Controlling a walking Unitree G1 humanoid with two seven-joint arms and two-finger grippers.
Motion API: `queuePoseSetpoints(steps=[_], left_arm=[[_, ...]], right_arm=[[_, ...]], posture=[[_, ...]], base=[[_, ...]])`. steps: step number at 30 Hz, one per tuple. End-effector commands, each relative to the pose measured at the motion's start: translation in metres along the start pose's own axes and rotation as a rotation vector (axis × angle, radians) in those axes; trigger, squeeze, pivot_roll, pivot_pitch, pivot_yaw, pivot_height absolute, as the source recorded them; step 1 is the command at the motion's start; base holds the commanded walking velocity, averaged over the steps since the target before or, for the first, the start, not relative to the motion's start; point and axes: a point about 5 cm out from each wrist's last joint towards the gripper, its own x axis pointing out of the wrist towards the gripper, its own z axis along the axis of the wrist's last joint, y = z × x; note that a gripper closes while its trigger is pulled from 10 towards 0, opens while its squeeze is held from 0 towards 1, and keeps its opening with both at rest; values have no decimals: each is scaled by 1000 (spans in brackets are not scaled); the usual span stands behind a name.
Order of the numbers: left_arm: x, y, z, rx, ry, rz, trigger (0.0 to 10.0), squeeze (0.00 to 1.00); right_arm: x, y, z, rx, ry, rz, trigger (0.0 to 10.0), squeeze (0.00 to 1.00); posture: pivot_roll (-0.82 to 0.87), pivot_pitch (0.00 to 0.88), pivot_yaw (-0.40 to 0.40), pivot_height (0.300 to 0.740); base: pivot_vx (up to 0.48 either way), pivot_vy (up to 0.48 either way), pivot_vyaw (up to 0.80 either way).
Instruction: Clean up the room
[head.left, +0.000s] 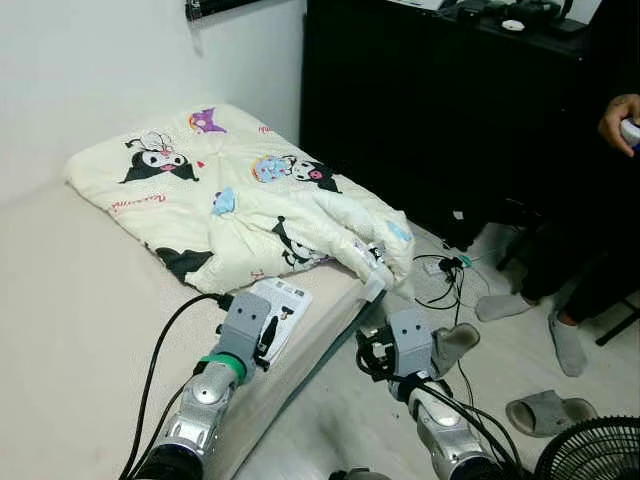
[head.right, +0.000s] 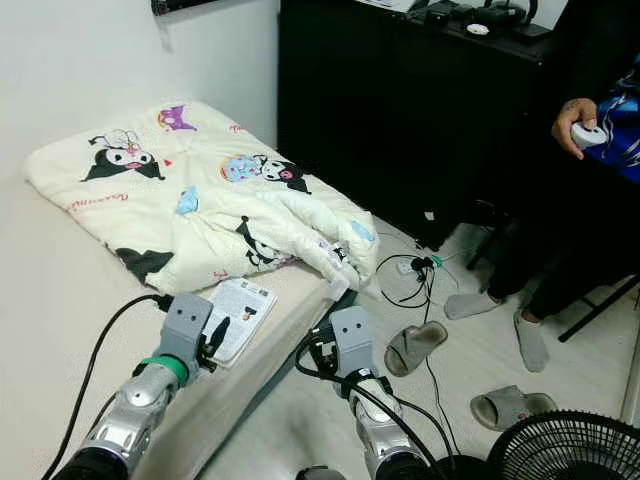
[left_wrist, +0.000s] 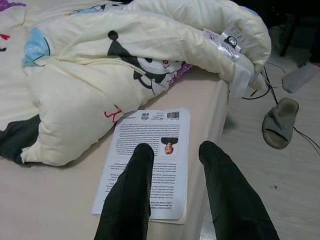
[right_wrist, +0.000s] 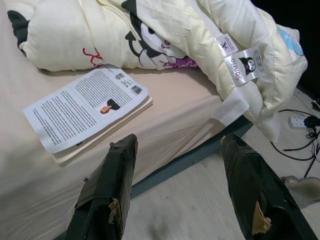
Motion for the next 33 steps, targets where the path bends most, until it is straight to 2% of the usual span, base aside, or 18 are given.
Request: queuePoseSetpoints(steps=[1,18,20,21,22,23,26,27,29,30,33], left_arm=[[-2,-2,-3,11,8,-15,10000,0],[-3,-5,-5,12,9,-21,10000,0],[-2,-4,-2,11,0,-15,10000,0],[-2,-3,1,10,-14,-6,10000,0],[-1,-1,8,16,-47,5,10000,0],[-1,-1,8,16,-47,5,10000,0],[0,2,27,32,-136,33,10000,0],[0,2,27,32,-136,33,10000,0],[0,3,37,35,-180,48,10000,0],[0,3,37,35,-180,48,10000,0],[0,3,48,50,-228,70,10000,0]], right_arm=[[-5,-3,-5,15,11,-16,10000,0],[-6,-3,-6,34,8,-16,10000,0],[-4,-4,-2,81,-16,0,10000,0],[-3,-5,2,130,-37,13,10000,0],[0,-3,9,217,-71,64,10000,0],[0,-3,9,217,-71,64,10000,0],[4,2,26,425,-158,191,10000,0],[4,2,26,425,-158,191,10000,0],[4,3,32,530,-189,242,10000,0],[4,3,32,530,-189,242,10000,0],[1,9,31,655,-189,328,10000,0]], posture=[[-53,0,41,660],[-51,0,43,606],[-51,0,43,606],[-51,5,48,606],[-49,12,51,606],[-49,12,51,606],[-46,31,55,606],[-46,31,55,606],[-42,47,55,606],[-42,47,55,606],[-36,72,60,606]], base=[[0,0,0],[0,0,0],[0,0,0],[0,0,0],[0,0,0],[0,0,0],[0,0,0],[0,0,0],[0,0,0],[0,0,0],[0,0,0]])
